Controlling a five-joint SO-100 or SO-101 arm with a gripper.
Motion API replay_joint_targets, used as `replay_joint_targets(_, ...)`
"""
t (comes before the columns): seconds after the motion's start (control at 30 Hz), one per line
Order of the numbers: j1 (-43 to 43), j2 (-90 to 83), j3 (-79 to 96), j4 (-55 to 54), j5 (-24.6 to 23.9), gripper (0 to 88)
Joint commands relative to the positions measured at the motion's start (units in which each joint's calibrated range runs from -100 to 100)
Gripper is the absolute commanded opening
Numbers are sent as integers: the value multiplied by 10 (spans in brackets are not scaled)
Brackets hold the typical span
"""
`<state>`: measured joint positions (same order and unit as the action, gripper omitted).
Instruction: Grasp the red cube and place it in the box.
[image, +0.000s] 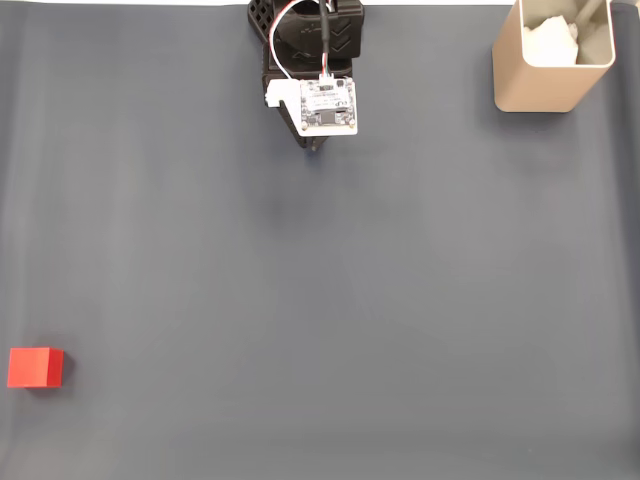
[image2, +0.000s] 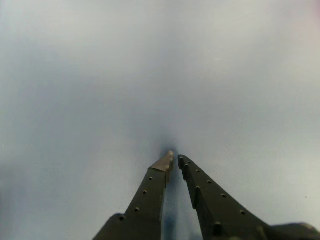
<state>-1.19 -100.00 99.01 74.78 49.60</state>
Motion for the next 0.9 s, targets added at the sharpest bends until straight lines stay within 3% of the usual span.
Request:
replay_joint_targets(0.0, -2, 0, 8, 12, -2, 9)
replay_joint_targets(0.53, 4, 0, 8, 5, 2, 3)
replay_joint_targets(0.87, 23, 1, -5, -208, -16, 3)
